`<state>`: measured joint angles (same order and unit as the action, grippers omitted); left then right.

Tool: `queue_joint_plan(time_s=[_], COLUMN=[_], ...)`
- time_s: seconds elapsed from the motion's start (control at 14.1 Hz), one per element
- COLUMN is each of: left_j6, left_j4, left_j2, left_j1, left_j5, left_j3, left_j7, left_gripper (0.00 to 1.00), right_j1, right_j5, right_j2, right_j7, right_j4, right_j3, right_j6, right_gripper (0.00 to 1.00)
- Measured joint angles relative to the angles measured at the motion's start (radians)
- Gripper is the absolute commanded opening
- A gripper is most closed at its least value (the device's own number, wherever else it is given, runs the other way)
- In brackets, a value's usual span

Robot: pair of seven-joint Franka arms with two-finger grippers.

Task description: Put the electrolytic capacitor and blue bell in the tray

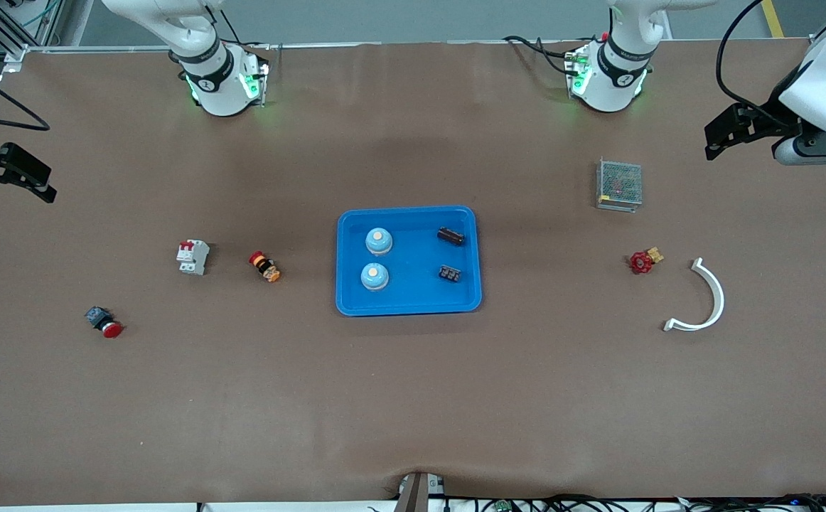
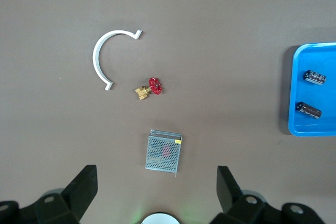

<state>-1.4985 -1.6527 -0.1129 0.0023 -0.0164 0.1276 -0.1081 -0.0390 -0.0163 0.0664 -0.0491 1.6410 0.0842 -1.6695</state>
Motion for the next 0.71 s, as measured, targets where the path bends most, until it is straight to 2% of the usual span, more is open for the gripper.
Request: queue_joint_plan(time_s=[0.71], left_j6=[0.0], left_j4=[0.012], left_j2=[0.0], left_j1=[0.005], left_j5=[0.0], left_j3=[0.011], left_j7=[0.0], left_gripper=[1.0], right_j1=[0.0], right_j5=[0.0], right_j2=[0.0], right_j7=[0.0], right_j4=[0.0], right_j3=[0.0], right_j6=[0.011], right_gripper=[1.0])
